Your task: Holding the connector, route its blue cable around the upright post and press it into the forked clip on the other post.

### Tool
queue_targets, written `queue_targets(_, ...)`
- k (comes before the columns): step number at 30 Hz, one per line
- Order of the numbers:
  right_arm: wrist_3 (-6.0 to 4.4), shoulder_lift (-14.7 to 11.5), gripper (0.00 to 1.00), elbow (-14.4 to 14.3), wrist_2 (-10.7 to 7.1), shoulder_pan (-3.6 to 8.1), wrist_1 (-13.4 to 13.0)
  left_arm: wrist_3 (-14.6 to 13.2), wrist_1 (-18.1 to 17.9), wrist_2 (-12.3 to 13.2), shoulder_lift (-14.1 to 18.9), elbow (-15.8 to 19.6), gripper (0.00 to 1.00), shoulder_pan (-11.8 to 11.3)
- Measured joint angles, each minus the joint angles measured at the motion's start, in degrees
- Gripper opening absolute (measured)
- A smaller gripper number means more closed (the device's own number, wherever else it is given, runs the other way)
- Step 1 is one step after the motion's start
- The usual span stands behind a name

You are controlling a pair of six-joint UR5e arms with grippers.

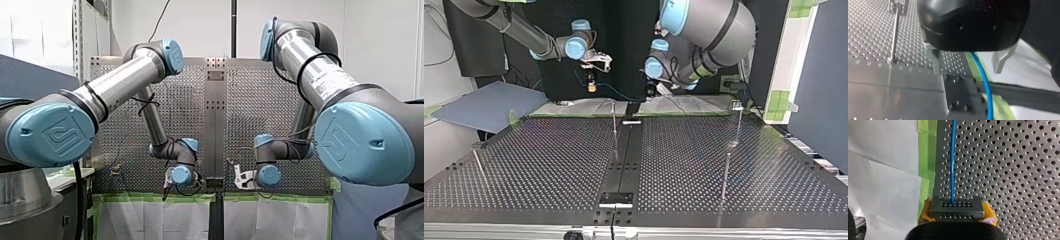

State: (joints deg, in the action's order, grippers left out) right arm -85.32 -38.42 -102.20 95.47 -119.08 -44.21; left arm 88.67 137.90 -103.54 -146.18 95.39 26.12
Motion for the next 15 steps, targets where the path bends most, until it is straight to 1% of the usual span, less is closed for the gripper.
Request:
queue_targets(6, 1.61, -0.04, 0.00, 0.03, -0.31, 0.33, -0.36, 0.59, -0.37, 0.15, 0.00, -0.02, 1.00, 1.48)
queue_targets(11, 3.07, -0.06, 0.00, 0.02, -1.33, 0.15, -0.36, 1.89, -1.51, 0.07, 0.00, -0.02, 1.00, 2.78)
queue_targets(15, 4.09, -0.15, 0.00, 0.03, -1.55, -0.03, 0.08, 3.16, -1.98, 0.14, 0.00, -0.03, 1.00, 3.70)
